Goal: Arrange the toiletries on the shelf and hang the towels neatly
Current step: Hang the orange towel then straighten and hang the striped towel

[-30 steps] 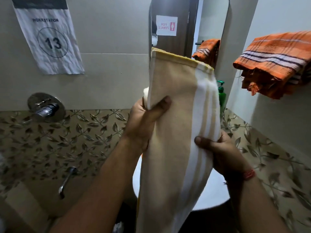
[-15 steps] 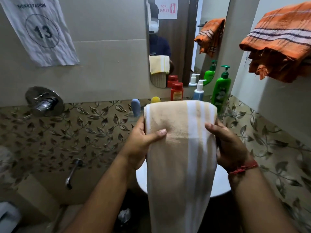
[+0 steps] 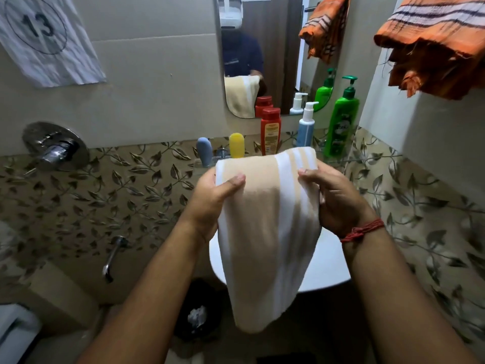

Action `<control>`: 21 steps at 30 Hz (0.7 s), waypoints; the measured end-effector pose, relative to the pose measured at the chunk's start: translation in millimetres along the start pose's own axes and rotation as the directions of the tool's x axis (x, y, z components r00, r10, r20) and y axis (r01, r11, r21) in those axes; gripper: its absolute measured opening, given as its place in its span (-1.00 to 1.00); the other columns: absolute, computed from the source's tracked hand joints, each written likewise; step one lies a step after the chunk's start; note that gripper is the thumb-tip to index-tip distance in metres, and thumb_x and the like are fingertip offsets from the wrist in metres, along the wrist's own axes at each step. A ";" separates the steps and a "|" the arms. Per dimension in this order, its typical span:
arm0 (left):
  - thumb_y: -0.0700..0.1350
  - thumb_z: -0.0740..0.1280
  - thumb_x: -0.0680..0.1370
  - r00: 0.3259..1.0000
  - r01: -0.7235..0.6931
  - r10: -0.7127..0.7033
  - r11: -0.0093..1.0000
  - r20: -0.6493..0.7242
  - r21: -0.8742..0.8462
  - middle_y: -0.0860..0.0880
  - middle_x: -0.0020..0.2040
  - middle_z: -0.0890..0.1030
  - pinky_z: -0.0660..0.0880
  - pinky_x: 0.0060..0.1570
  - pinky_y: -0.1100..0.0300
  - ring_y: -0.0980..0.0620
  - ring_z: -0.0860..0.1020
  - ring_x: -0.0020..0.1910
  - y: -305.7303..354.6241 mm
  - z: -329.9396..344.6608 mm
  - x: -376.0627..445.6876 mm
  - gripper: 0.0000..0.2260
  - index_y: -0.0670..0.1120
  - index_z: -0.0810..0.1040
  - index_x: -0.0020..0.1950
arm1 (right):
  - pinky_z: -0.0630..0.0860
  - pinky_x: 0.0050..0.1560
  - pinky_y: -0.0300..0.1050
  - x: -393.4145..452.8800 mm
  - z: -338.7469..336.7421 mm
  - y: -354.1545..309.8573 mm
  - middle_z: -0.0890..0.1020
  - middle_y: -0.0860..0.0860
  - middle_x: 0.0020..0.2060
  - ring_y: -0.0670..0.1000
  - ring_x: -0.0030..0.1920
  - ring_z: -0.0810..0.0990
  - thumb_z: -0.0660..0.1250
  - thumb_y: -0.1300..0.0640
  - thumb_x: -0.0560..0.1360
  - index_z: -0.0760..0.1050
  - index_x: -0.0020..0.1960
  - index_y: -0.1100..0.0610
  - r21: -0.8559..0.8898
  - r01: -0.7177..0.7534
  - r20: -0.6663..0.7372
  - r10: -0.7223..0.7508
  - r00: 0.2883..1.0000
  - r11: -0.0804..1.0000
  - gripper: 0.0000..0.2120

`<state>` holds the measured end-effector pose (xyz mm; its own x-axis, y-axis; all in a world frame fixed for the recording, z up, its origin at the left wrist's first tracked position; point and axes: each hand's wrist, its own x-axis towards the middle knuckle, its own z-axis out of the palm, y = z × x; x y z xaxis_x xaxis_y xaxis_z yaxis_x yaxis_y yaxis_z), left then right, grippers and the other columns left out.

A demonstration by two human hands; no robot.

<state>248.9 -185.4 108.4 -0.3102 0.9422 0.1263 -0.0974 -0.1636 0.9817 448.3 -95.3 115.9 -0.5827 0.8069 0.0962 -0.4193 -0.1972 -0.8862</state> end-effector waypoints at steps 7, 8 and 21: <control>-0.15 0.34 0.61 0.990 -0.103 0.098 0.994 -0.106 -0.040 -0.12 0.21 0.67 0.57 0.21 -0.01 -0.13 0.62 0.22 3.2 11.9 20.4 -0.67 -0.12 0.48 0.38 | 0.63 0.04 0.00 5.5 -12.9 4.4 0.67 0.15 0.12 0.12 0.09 0.65 0.33 0.38 0.51 0.45 0.34 0.15 -0.255 0.026 0.006 -0.026 1.000 0.967 -0.57; -0.08 0.32 0.63 0.997 -0.053 0.050 0.997 -0.059 -0.053 -0.12 0.24 0.65 0.55 0.23 -0.03 -0.12 0.61 0.25 2.1 9.8 21.8 -0.64 -0.08 0.45 0.42 | 0.63 0.02 -0.01 8.0 -11.0 3.9 0.68 0.13 0.07 0.10 0.04 0.66 0.31 0.36 0.53 0.49 0.30 0.16 -0.259 0.036 -0.033 -0.046 0.998 0.965 -0.64; -0.11 0.45 0.54 0.972 -0.132 0.140 0.990 -0.189 0.055 0.09 0.35 0.48 0.52 0.20 0.24 0.17 0.56 0.24 -5.8 19.2 33.7 -0.42 -0.01 0.33 0.52 | 0.53 0.28 0.05 8.8 -25.5 -3.8 0.51 0.15 0.37 0.08 0.20 0.60 0.42 0.39 0.42 0.27 0.53 -0.05 -0.319 0.112 -0.057 -0.137 0.989 0.941 -0.22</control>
<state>257.2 -147.1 109.7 -0.4938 0.8377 0.2332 -0.0032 -0.2700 0.9629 462.6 -73.2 108.5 -0.4795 0.8566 0.1908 -0.2379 0.0824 -0.9678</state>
